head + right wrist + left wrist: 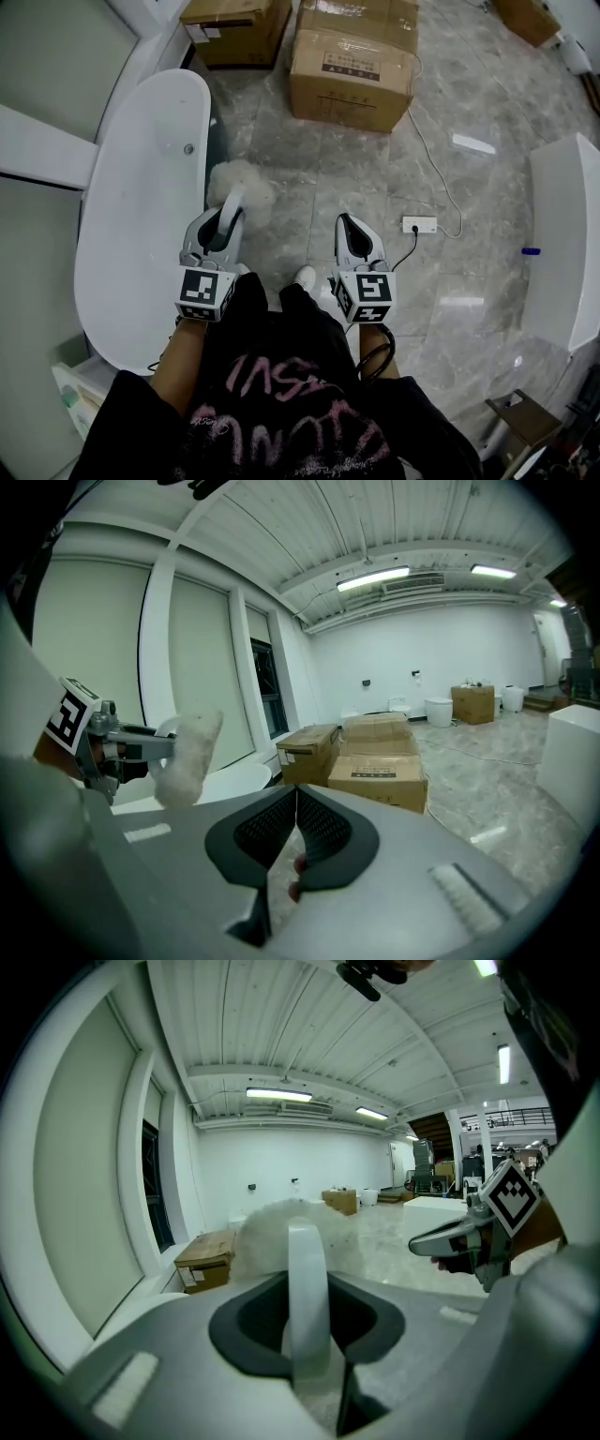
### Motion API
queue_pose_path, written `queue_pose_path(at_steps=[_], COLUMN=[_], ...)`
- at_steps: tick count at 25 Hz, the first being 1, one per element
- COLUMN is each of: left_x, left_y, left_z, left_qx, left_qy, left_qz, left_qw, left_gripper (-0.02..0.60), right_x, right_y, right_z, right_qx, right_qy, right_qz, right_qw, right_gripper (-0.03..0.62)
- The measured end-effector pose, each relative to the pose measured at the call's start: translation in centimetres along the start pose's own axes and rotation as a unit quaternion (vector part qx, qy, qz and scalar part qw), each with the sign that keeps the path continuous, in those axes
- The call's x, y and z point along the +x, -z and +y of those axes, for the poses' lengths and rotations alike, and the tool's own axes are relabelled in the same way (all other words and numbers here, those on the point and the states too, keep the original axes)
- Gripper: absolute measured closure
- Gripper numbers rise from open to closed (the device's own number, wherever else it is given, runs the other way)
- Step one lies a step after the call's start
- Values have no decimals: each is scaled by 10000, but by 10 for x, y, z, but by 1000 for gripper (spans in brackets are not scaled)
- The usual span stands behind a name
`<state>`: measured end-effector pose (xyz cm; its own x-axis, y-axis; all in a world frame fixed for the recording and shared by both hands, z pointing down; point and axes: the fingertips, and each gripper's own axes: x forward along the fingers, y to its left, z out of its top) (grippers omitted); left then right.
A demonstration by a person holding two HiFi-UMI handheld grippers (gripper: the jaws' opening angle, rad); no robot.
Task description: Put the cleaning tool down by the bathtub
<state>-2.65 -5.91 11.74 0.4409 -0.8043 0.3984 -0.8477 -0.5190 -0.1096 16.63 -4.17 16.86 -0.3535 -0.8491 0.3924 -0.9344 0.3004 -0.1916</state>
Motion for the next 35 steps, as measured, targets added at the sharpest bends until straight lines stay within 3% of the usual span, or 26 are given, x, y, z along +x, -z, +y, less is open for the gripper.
queue_pose_path(at_steps=[19, 35], left_x=[-8, 1], left_y=[8, 29], left_z=[25, 53], left_qx=[-169, -555], left_qy=[98, 196], left_qz=[-44, 8], left_qw=[9998, 9983], left_gripper=[499, 499], right_x=[12, 34], right_y=[0, 1], right_z=[24, 43], right_qx=[-96, -108], right_qy=[240, 427], right_qz=[120, 64], right_qw=[9996, 9990], right_gripper=[582, 580])
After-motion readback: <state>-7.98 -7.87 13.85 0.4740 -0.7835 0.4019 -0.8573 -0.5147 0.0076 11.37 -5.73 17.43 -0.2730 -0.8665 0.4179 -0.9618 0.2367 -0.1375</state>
